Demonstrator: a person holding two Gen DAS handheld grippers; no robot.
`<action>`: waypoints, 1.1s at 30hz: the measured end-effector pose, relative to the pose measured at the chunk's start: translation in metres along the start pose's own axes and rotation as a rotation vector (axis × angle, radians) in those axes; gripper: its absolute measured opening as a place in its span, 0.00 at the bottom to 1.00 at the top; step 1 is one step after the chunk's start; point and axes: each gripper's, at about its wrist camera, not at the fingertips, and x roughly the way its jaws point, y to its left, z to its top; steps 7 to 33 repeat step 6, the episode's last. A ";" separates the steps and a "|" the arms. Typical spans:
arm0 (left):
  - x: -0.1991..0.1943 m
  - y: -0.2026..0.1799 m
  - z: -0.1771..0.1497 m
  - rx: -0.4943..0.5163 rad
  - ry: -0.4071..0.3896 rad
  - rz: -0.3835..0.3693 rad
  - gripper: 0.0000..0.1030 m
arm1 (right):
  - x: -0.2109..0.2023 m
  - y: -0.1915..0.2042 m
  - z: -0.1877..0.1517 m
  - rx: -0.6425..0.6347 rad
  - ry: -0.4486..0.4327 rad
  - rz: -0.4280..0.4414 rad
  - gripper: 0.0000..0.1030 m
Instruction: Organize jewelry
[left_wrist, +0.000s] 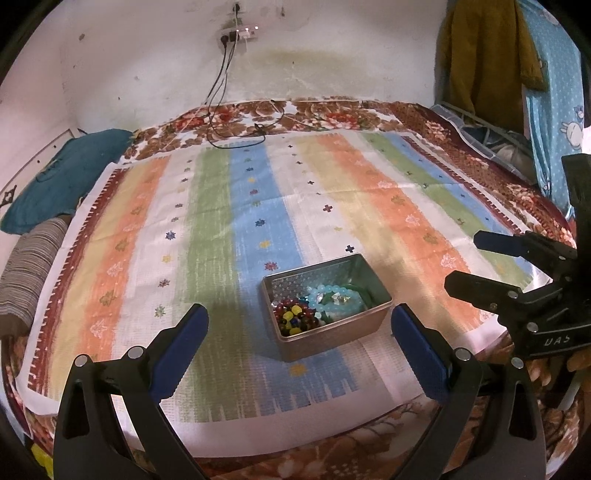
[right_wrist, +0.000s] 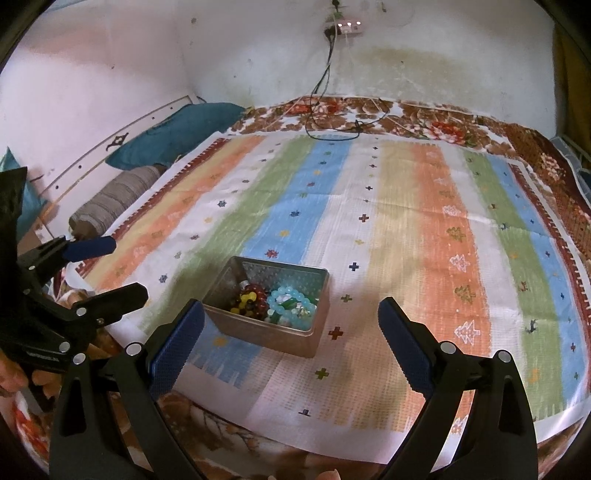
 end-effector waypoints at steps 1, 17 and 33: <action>0.000 0.001 0.000 -0.003 0.001 -0.002 0.94 | -0.001 0.000 0.000 0.003 -0.002 -0.001 0.93; 0.000 0.003 -0.001 -0.007 0.003 -0.001 0.94 | -0.001 0.000 0.000 0.004 -0.003 -0.009 0.93; 0.000 0.003 -0.001 -0.007 0.003 -0.001 0.94 | -0.001 0.000 0.000 0.004 -0.003 -0.009 0.93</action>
